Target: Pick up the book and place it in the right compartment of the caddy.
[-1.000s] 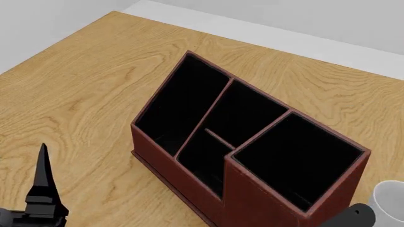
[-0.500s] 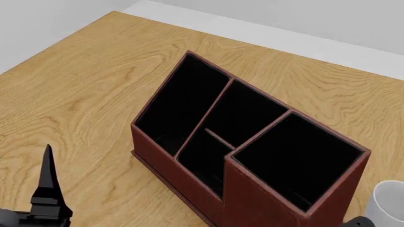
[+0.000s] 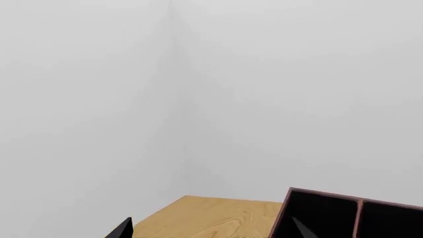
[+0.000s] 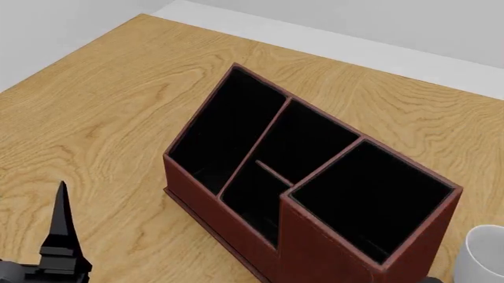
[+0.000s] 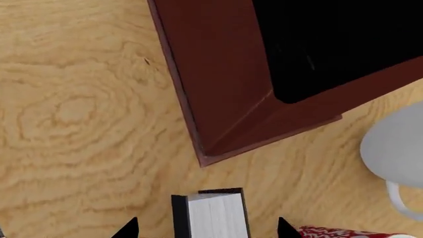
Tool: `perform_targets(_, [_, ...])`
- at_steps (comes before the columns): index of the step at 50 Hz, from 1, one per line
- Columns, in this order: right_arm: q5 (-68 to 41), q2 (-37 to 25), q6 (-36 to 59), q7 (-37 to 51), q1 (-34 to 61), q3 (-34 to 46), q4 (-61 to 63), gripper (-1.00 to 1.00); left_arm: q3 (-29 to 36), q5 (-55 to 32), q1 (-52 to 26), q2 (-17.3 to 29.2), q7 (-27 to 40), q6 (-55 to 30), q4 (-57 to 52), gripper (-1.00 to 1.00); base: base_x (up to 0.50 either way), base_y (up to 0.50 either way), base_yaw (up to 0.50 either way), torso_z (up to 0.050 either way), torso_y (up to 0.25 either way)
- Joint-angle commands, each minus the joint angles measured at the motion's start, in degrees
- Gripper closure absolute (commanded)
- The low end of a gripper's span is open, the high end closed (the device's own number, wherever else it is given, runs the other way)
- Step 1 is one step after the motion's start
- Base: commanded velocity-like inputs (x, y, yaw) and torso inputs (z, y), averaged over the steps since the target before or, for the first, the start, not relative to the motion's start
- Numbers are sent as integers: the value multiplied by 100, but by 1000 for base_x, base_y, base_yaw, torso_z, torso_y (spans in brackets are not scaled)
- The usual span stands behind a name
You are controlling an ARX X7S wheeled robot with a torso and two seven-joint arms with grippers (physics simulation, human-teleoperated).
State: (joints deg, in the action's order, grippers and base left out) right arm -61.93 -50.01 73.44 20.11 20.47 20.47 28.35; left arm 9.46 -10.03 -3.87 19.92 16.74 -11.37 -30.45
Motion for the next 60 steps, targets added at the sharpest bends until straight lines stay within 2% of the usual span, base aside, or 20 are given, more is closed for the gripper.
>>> perform_targets(1, [398,42,-283,-250,-116,340,-291,-100,5,-21,6,21,16,5,-3,-100,0,0,0,0,0])
perform_targets(22, [621,31,-508,-316,-299,514,-556,-100,50,-20,2,54,37,41,29,-100,0,0,0,0,0])
perform_targets(23, [634,33,-497,-303,-292,527,-561,100,52,-18,1,55,40,42,32,-100,0,0,0,0,0])
perform_targets(39, [344,-33,79,233,-29,495,188,100,76,-44,13,83,65,15,-31,-100,0,0,0,0,0])
perform_targets(47, [-263,21,605,745,215,250,784,100,69,-70,10,96,75,18,-32,-100,0,0,0,0,0])
perform_targets(52, [-1042,113,1132,1423,392,-87,1177,100,64,-88,12,101,86,13,-45,-100,0,0,0,0,0])
perform_targets(60, [-1795,131,1314,2031,656,-294,1369,100,79,-111,10,104,95,8,-57,-100,0,0,0,0,0])
